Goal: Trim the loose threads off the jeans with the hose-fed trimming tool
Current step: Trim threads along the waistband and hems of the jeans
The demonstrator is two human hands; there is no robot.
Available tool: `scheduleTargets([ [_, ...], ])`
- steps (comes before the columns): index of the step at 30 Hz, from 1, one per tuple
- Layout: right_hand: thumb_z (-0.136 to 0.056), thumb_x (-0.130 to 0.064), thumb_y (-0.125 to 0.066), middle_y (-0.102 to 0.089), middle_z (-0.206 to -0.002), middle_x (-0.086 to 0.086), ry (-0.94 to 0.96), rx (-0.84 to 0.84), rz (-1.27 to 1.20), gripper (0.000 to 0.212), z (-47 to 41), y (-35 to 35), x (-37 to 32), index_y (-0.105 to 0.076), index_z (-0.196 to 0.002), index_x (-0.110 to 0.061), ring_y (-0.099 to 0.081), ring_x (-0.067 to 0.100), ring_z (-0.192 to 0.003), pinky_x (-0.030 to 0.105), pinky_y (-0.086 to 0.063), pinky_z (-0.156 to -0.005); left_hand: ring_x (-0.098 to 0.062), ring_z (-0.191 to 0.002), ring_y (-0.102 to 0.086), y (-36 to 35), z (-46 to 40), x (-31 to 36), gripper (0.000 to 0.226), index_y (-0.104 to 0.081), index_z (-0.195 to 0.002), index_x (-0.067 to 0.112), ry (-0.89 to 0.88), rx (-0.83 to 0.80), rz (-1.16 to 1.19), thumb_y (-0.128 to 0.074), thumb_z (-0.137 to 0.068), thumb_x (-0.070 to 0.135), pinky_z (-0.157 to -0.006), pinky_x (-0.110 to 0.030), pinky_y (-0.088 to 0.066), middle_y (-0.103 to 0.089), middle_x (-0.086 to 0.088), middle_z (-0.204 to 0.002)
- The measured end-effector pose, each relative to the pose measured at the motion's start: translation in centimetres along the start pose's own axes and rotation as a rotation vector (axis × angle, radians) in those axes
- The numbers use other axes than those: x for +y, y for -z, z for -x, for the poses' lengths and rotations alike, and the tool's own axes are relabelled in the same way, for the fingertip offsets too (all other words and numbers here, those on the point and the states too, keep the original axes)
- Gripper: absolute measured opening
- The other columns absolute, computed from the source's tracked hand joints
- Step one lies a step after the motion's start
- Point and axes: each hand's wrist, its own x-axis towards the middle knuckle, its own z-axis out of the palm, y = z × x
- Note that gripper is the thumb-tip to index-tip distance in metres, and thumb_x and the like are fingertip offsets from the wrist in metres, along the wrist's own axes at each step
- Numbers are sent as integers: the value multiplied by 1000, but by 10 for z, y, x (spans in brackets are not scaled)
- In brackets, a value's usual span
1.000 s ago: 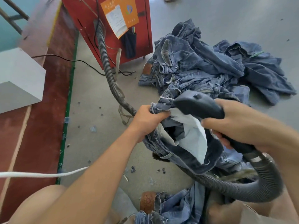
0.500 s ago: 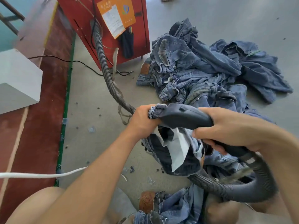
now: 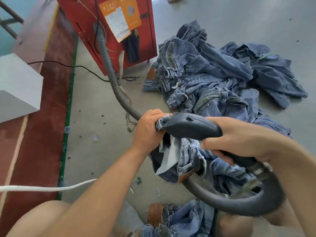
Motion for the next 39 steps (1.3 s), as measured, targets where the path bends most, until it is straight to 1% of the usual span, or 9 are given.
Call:
scheduleTargets([
  [4,-94,-13,-68,-59,-61,14,123,238,-203,16,-14,-8,-8,-52,-91,-10,-52,27,-47,35,-48,-47,-14,-86,-64,-5,5,-3,36,-81,-96,14,-21,-116,-14,-72,-74,-13,-77,-33,-52,-70,7,-90],
  [8,-96,-15,-68,-57,-61,11,83,492,-372,19,-16,4,0,-52,-87,-9,-49,26,-49,36,-46,-46,-8,-86,-72,1,3,-12,22,-81,-99,22,347,-48,239,-73,-88,4,-80,-35,-59,-78,6,-92],
  [10,-96,-17,-68,-57,-60,11,10,493,-340,22,-14,9,10,-53,-82,-8,-50,27,-49,38,-47,-49,-12,-79,-70,5,-1,-17,6,-79,-95,14,538,47,403,-76,-92,11,-77,-40,-58,-79,-3,-88],
  [14,-94,-17,-69,-59,-61,15,-111,348,-196,22,-8,14,25,-54,-88,-3,-52,28,-49,37,-49,-48,-23,-93,-75,14,-9,-17,12,-80,-99,18,770,199,821,-72,-94,10,-88,-41,-62,-80,-8,-100],
  [20,-89,-19,-69,-63,-62,17,-63,90,-24,17,-7,3,15,-55,-86,-10,-54,26,-46,32,-49,-46,-16,-94,-75,16,-9,-10,42,-63,-132,15,762,84,1275,-61,-89,12,-77,-30,-61,-78,-1,-105],
  [27,-83,-23,-73,-60,-63,11,169,403,-413,24,-21,-1,5,-54,-90,-10,-51,27,-50,36,-48,-49,-28,-113,-70,14,1,-10,42,-64,-132,24,786,-19,1390,-58,-90,19,-91,-41,-60,-71,-11,-129],
  [31,-81,-28,-74,-57,-63,15,112,300,-361,28,-9,14,11,-57,-85,-6,-51,29,-50,39,-48,-49,-33,-126,-63,15,-2,-12,51,-61,-139,16,872,-6,1336,-61,-89,26,-102,-46,-55,-66,-15,-137],
  [35,-87,-24,-68,-64,-61,19,55,128,-70,16,-12,-5,4,-57,-79,-15,-55,28,-47,34,-50,-49,-30,-95,-73,9,-10,-6,17,-78,-107,14,918,-85,1040,-66,-99,23,-75,-38,-61,-77,-15,-107],
  [39,-94,-25,-71,-63,-55,9,93,383,-140,23,-28,-22,1,-56,-83,-10,-56,25,-45,34,-50,-48,-25,-70,-66,8,-19,0,40,-75,-89,26,917,-142,471,-64,-79,63,-67,-37,-54,-72,-6,-73],
])
